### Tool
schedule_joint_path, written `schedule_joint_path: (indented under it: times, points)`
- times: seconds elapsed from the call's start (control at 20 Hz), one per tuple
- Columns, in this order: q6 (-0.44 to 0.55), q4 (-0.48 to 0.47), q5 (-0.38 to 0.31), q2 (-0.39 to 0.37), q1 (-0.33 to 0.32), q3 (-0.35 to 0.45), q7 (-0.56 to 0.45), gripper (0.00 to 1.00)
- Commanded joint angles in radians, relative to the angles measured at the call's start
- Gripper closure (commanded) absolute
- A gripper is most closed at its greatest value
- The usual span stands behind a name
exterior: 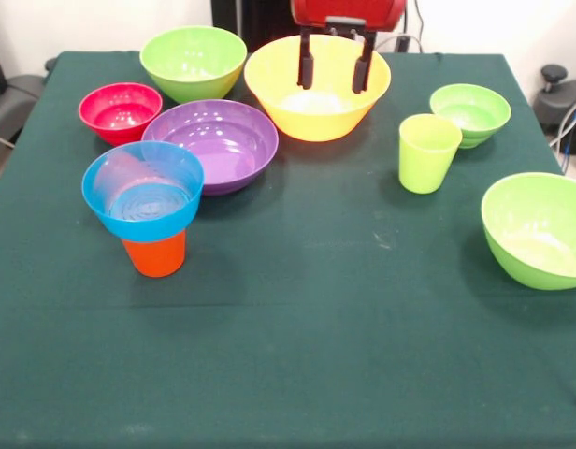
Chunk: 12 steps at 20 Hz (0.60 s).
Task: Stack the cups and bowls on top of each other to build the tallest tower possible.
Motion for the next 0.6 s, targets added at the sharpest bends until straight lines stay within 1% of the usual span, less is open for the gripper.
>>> schedule_joint_path:
  times: [0.05,0.35,0.6]
  points:
    - [-0.052,-0.023,0.020,0.051,0.052,-0.064,0.194,0.00]
    - [-0.075,-0.042,0.045,0.083,0.075,-0.085,0.201,0.00]
    - [-0.062,-0.078,0.084,0.101,0.112,-0.100,0.221,0.00]
